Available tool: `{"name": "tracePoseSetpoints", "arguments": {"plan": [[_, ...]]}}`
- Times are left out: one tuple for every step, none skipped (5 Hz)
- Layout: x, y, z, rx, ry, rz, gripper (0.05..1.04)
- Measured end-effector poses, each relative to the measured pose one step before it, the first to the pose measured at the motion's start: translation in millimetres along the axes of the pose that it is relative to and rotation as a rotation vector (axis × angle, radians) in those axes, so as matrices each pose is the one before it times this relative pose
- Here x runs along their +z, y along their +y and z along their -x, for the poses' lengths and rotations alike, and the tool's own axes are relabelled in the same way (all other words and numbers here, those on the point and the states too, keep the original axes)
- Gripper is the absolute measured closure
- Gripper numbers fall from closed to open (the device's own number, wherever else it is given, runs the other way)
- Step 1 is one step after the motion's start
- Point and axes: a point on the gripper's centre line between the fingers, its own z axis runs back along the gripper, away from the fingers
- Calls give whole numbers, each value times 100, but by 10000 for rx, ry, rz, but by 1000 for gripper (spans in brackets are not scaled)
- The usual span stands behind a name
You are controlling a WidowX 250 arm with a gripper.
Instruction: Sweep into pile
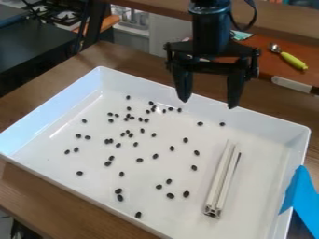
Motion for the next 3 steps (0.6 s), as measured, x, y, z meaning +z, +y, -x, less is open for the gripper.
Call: {"name": "tracePoseSetpoints", "arguments": {"plan": [[-973,199,276,75,280,-126,83],[-1573,-1266,1377,-441,-130,-401,84],[-1402,-636,665,115,-36,-41,83]]}}
